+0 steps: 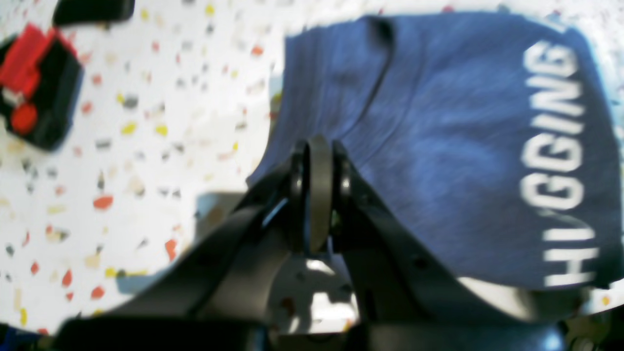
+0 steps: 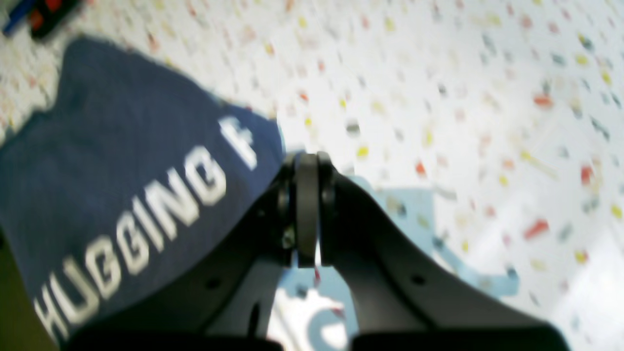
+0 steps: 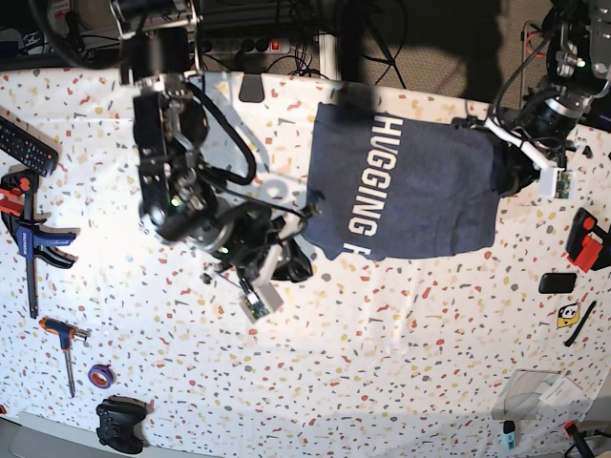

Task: Fold the T-shirt properly
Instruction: 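Grasp the shirt's opposite edge with the right gripper, then lift the folded shirt with both grippers and rotate it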

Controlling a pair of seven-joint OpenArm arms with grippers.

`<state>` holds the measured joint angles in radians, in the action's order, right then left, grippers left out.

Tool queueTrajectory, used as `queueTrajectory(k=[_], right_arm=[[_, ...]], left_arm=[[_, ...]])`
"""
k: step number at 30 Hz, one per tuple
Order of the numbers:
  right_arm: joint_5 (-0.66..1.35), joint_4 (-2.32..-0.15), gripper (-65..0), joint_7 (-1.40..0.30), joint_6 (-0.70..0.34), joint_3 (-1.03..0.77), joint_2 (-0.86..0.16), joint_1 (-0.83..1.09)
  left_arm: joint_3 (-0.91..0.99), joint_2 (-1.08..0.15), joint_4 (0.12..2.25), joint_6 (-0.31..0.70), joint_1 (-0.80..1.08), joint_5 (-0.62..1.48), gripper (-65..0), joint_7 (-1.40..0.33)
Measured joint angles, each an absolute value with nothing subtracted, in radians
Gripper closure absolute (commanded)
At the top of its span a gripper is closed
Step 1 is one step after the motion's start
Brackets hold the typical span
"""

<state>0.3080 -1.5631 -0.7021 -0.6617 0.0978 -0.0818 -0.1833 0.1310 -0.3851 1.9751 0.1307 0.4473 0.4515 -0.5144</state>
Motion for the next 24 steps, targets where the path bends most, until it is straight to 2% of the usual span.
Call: queueTrajectory(k=[5,8,12,16,19,24], right_arm=[[0.269,-1.333,0.0,-0.696,-0.655,0.137,-0.022,-0.283],[0.259,-1.273,0.0,-0.691,-0.655,0.146,0.003,-0.326],[0.223,-1.250,0.0,-0.697,-0.655,0.157,0.008,-0.334],[0.214,-1.249,0.0,-0.738,-0.655,0.158,0.002,-0.318],[0.193,-1.249,0.0,-0.732,-0.655,0.158,0.000,-0.310],[0.197,-1.249,0.0,-0.733,-0.660,0.159,-0.011,-0.263]], left_arm=[[0.131,-0.385,1.974,0.127,0.457,0.466,0.0,-0.646],[0.131,-0.385,1.974,0.130,0.485,0.574,0.0,-0.648],[0.131,-0.367,1.964,0.165,0.515,0.586,0.0,-0.630],[0.131,-0.311,1.843,0.185,0.500,0.637,0.0,-0.574],[0.131,-0.283,1.732,0.230,0.456,0.667,0.0,-0.579],[0.132,-0.282,1.621,0.241,0.358,0.684,0.0,-0.568]])
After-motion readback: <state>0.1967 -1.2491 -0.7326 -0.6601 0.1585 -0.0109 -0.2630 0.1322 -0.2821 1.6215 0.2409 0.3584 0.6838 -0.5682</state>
